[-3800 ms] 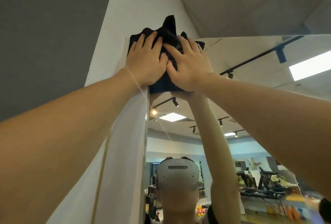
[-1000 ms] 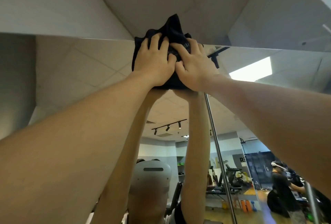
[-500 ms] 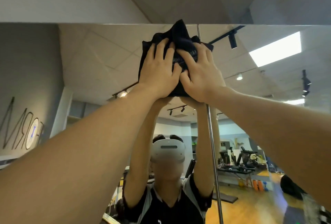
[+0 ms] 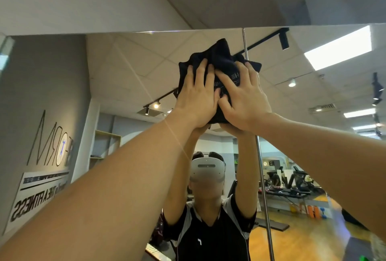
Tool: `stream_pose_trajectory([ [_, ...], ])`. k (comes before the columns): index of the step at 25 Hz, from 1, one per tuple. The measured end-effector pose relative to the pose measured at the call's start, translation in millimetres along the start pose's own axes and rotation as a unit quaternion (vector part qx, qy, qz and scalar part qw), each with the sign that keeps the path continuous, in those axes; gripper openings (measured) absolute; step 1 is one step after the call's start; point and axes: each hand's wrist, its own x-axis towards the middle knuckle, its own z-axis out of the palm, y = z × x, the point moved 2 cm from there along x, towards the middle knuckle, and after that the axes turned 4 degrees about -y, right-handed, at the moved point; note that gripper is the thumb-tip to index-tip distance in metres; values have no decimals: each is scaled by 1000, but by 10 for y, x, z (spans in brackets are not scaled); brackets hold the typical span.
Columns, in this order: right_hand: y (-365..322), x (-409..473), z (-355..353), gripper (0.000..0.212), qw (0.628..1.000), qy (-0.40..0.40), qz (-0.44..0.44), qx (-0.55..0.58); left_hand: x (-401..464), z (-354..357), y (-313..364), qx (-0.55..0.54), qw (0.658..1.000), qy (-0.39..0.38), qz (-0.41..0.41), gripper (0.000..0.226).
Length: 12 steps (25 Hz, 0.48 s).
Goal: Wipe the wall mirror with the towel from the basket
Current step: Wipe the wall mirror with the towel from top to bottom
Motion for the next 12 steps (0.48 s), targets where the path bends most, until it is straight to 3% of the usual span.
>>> stream_pose_trajectory([
  [12,-642,96,269,59,1000,17,8,-15,-216,-22,-689,-45,999,8,14,65],
])
